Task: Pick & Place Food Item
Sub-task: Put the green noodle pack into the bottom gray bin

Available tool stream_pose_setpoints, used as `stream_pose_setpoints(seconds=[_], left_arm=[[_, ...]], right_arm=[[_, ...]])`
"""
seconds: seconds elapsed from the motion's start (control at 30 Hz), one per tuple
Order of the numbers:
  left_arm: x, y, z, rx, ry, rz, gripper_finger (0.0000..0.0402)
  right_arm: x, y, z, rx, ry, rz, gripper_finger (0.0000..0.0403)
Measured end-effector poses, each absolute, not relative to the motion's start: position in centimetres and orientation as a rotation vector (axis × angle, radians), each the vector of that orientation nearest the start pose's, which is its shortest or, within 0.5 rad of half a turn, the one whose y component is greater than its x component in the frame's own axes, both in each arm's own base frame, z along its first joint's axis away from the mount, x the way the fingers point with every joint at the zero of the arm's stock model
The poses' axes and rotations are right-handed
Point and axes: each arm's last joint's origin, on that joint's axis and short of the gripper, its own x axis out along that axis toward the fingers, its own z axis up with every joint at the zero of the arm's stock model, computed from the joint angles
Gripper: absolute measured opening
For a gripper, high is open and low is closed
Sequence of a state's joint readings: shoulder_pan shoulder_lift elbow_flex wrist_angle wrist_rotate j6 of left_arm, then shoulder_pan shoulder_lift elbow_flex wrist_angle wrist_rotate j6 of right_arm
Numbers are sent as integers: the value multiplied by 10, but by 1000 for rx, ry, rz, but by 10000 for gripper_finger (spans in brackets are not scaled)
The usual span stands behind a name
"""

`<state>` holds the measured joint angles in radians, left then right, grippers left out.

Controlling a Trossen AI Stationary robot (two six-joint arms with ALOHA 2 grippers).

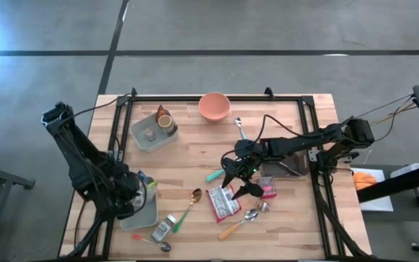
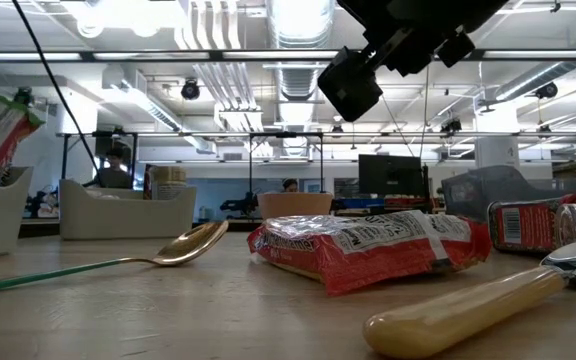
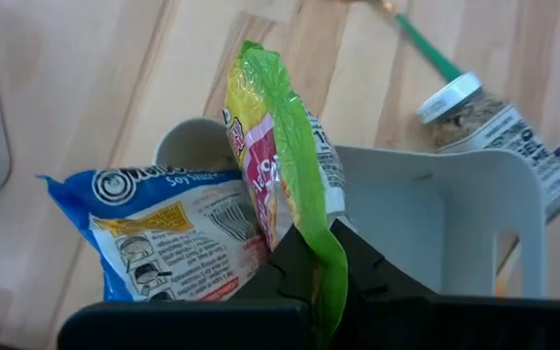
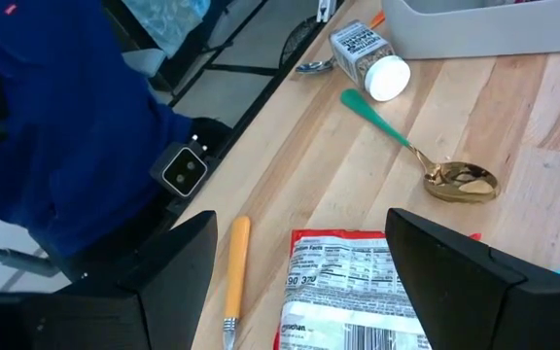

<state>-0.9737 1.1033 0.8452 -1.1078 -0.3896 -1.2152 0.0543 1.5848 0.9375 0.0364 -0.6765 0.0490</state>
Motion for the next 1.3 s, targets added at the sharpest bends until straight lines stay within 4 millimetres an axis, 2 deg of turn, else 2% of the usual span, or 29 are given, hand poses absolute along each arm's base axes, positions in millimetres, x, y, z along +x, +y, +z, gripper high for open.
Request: stream_pose_setpoints(seconds=[0.27,0.57,0.77,1.1,1.3], left_arm=[[106,-139,239,-301,1186,249,4],[105,-139,238,-305,1204,252,16],[102,-136,238,-332,1228,316,24],[102,-135,237,-324,1233,324,28],[101,-133,237,-329,1237,352,59]], right_arm=[[326,36,212,239,623,693,295],[325,43,212,226,625,714,295],[324,48,212,206,623,732,295],[324,49,211,202,624,733,295],[324,49,211,202,624,733,295]])
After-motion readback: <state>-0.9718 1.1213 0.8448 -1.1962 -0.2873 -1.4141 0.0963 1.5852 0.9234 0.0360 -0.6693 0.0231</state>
